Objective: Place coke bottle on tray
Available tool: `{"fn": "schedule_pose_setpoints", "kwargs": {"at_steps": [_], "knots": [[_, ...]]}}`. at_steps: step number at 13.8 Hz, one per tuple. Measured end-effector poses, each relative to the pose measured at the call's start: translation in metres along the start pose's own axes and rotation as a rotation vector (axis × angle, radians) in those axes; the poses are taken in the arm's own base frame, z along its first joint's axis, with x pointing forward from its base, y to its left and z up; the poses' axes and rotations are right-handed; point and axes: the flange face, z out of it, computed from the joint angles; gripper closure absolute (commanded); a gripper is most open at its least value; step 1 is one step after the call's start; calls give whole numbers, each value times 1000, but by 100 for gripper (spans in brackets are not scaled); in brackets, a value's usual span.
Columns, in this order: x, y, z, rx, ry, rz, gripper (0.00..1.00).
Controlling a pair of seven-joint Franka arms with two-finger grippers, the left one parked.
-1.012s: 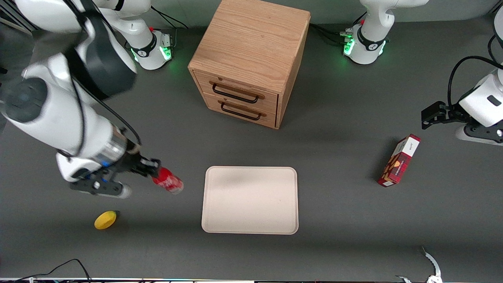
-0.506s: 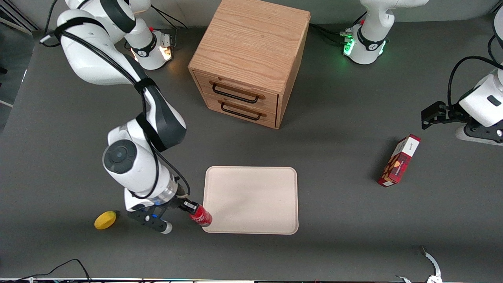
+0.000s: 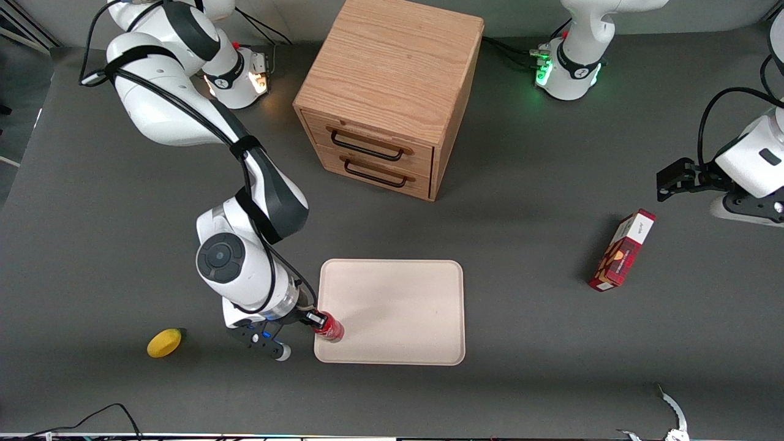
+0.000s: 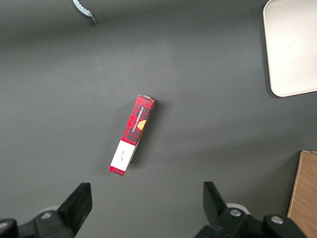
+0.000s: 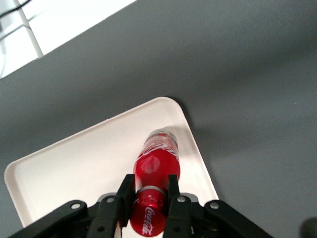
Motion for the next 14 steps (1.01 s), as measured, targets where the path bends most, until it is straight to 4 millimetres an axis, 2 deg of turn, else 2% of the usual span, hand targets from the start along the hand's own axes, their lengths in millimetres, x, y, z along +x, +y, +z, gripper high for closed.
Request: {"fn": "schedule_pose_setpoints", "kwargs": {"at_steps": [1, 2, 3, 7, 8, 9, 10, 11, 12, 14], "knots": [[0, 1, 6, -8, -3, -2, 100], [0, 1, 8, -10, 2, -5, 27], [0, 1, 7, -11, 5, -8, 0], [8, 6, 4, -11, 20, -2, 0], [12, 7, -3, -8, 37, -9, 0], [16, 7, -18, -11, 73, -32, 0], [17, 6, -45, -20, 94, -62, 0], [14, 7, -80, -32, 89, -99, 0], [9, 11, -125, -46, 81, -143, 0], [-5, 36, -219, -104, 75, -229, 0]]}}
